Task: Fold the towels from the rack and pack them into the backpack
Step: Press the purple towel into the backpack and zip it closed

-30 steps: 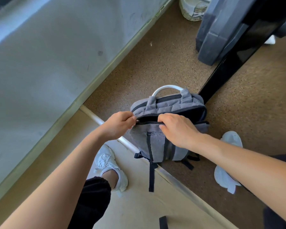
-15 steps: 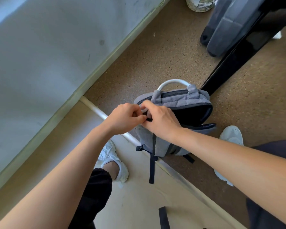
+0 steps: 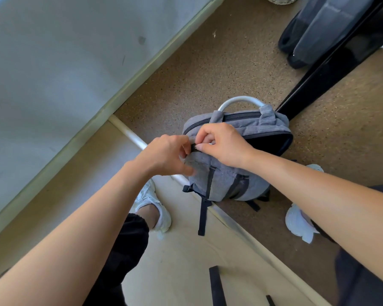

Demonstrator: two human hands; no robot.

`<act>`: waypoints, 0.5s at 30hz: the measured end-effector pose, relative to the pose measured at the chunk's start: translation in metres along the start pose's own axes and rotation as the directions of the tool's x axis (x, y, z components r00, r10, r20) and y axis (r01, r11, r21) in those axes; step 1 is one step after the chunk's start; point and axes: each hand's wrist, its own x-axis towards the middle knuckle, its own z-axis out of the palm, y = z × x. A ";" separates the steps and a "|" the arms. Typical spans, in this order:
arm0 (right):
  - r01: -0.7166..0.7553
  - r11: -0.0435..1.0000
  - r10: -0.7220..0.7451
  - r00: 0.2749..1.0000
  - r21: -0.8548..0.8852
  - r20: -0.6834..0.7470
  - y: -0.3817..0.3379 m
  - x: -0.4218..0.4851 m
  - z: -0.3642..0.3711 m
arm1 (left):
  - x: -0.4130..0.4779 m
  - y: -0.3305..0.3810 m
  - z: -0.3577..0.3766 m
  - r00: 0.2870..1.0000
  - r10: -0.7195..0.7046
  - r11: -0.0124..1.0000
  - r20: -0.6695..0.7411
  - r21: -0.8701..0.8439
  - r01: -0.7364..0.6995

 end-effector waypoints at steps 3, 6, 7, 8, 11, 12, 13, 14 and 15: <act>0.056 0.996 -0.056 0.998 -0.075 0.011 0.000 -0.003 -0.003 | 0.005 0.003 0.015 0.994 0.058 0.990 -0.088 0.133 -0.046; 0.125 0.966 -0.129 0.992 -0.226 -0.003 0.000 -0.006 -0.009 | 0.010 0.006 0.020 0.989 0.109 0.976 -0.099 0.197 -0.088; 0.133 0.950 -0.141 0.990 -0.281 -0.006 -0.001 -0.007 -0.010 | 0.011 0.006 0.020 0.990 0.106 0.976 -0.089 0.201 -0.086; 0.134 0.939 -0.143 0.990 -0.318 -0.005 0.000 -0.009 -0.012 | 0.011 0.006 0.020 0.992 0.096 0.976 -0.078 0.204 -0.078; 0.085 0.962 -0.087 0.996 -0.259 0.005 0.001 -0.009 -0.019 | 0.011 0.002 0.018 0.997 0.051 0.974 -0.051 0.222 -0.039; 0.059 0.971 -0.060 0.998 -0.232 0.000 0.003 -0.009 -0.023 | 0.011 0.002 0.017 0.998 0.039 0.974 -0.047 0.226 -0.027; 0.037 0.975 -0.039 0.999 -0.218 -0.006 0.005 -0.010 -0.028 | 0.011 0.002 0.017 0.999 0.024 0.973 -0.046 0.229 -0.013; 0.014 0.977 -0.017 1.000 -0.213 -0.012 0.007 -0.012 -0.034 | 0.010 0.001 0.017 0.999 0.007 0.972 -0.049 0.233 0.004; -0.010 0.978 0.006 1.000 -0.208 -0.018 0.011 -0.014 -0.041 | 0.010 0.000 0.016 0.999 -0.012 0.970 -0.052 0.242 0.024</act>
